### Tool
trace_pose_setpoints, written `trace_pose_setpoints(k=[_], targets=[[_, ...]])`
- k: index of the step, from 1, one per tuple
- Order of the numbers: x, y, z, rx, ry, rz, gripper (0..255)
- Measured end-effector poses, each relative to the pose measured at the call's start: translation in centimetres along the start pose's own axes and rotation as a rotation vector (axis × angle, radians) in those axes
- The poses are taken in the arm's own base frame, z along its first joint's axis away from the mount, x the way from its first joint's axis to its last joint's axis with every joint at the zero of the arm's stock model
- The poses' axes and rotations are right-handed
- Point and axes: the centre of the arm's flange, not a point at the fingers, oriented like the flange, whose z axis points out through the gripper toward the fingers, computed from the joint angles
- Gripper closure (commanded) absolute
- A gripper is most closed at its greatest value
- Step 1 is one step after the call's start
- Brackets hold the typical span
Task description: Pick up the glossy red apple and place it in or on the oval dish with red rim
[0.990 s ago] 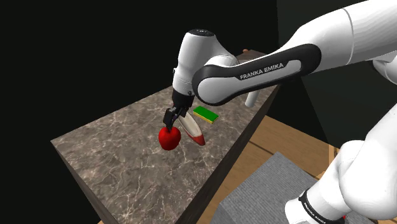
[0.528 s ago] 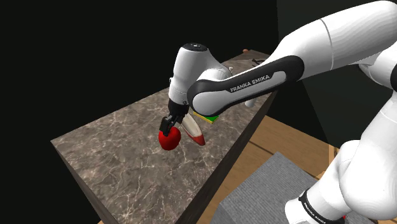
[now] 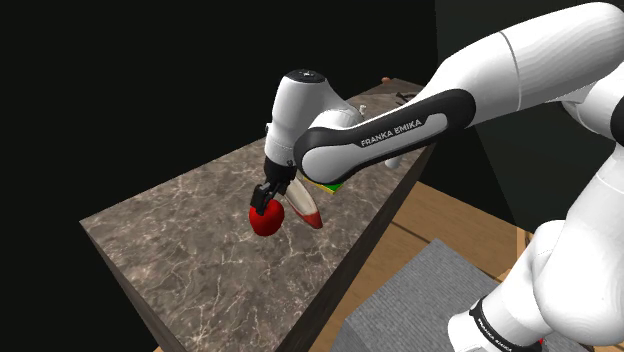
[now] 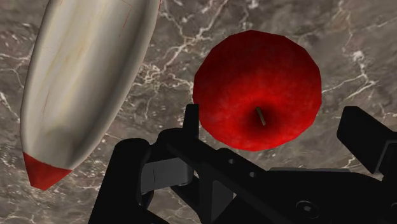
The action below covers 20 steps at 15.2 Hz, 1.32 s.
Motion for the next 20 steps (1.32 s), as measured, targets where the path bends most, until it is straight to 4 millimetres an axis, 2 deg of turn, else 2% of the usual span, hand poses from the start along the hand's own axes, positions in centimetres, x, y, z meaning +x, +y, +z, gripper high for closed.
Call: trace_pose_setpoints(k=[10,20], targets=[[0.0,0.0,0.0,0.0,0.0,0.0,255],[0.8,-0.2,-4.6,0.0,0.0,0.0,255]])
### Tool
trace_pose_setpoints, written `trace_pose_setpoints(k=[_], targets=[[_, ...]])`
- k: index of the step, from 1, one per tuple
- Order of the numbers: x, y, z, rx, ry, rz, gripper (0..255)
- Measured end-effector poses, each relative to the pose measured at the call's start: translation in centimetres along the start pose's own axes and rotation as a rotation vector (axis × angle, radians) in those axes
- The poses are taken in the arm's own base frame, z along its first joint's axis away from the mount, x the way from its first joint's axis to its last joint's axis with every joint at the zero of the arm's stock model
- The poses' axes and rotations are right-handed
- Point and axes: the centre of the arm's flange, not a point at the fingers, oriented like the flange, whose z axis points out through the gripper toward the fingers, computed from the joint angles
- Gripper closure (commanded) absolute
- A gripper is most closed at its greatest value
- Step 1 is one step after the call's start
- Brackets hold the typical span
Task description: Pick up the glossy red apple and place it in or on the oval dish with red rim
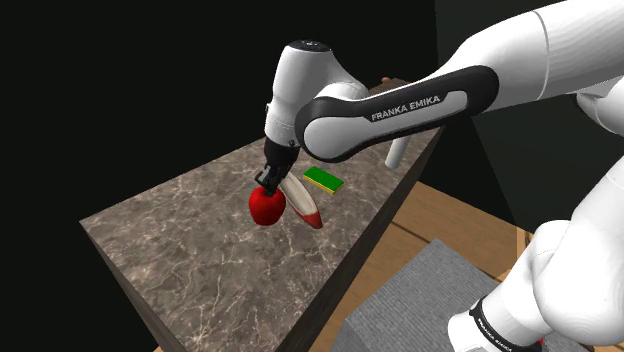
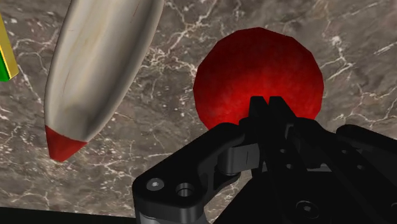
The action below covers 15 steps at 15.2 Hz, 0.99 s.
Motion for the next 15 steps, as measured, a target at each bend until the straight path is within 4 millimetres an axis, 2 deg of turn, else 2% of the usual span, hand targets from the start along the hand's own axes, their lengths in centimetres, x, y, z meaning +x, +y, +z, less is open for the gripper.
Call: trace_pose_setpoints(k=[14,15], targets=[[1.3,0.0,-7.1,0.0,0.0,0.0,255],[1.2,0.6,-7.3,0.0,0.0,0.0,255]])
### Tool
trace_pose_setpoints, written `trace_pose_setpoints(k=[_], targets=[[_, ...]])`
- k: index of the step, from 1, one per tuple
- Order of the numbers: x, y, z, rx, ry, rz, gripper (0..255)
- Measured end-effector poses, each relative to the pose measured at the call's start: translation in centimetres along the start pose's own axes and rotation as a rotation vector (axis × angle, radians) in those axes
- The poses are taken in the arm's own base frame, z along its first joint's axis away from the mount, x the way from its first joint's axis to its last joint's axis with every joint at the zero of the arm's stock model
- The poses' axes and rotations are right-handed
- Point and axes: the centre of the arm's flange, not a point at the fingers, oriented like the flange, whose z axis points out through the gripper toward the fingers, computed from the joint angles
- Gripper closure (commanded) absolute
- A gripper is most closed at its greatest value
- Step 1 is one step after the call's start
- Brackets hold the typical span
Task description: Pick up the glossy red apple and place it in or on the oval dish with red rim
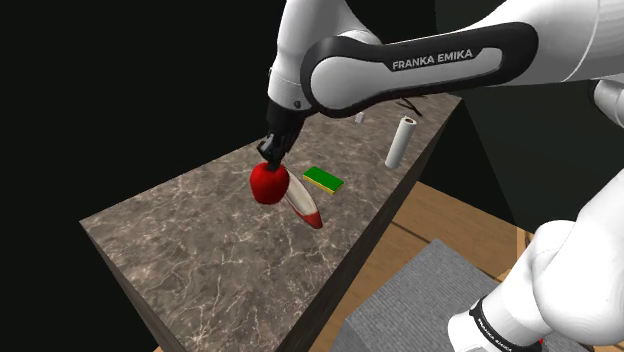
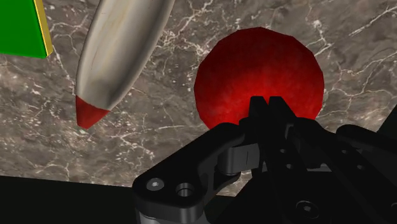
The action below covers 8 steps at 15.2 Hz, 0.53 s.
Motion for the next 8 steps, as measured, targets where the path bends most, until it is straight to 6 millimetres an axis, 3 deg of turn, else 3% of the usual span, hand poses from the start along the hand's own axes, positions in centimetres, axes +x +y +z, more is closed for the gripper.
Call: trace_pose_setpoints(k=[8], targets=[[1.2,9.4,-3.8,0.0,0.001,0.001,255]])
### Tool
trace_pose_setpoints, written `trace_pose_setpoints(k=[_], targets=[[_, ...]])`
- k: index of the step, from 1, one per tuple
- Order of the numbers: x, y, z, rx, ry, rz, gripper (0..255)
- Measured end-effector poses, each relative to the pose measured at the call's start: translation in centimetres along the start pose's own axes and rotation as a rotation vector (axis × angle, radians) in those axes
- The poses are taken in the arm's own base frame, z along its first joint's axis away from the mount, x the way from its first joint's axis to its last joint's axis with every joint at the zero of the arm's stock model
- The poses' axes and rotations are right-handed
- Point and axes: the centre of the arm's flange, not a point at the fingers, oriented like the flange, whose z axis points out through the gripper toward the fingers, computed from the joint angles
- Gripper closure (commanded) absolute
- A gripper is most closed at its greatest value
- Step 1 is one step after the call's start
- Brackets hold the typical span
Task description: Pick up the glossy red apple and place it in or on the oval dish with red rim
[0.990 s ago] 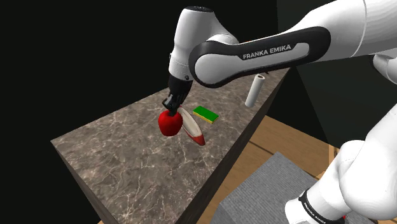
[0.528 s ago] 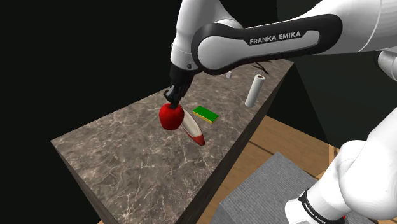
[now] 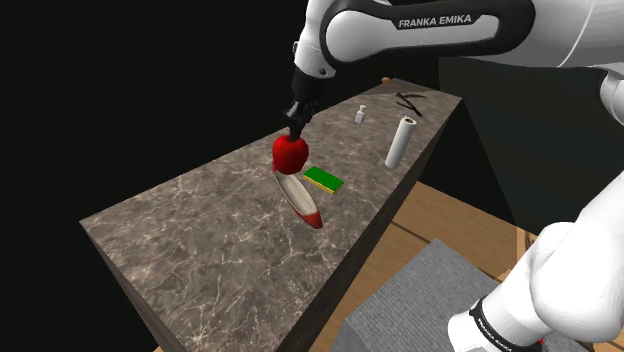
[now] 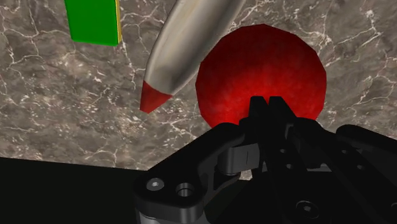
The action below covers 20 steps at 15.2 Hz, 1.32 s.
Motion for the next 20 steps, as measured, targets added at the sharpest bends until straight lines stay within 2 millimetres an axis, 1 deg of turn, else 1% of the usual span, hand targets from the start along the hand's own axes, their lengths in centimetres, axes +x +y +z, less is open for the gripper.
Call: trace_pose_setpoints(k=[3,4,5,8,20], targets=[[0.3,3.9,-1.9,0.0,0.0,0.0,255],[0.3,4.6,-2.0,0.0,0.0,0.0,255],[0.4,5.0,-1.8,0.0,0.0,0.0,255],[0.1,5.3,-0.6,0.0,-0.001,-0.001,255],[-0.9,5.3,5.7,0.0,-0.001,-0.001,255]])
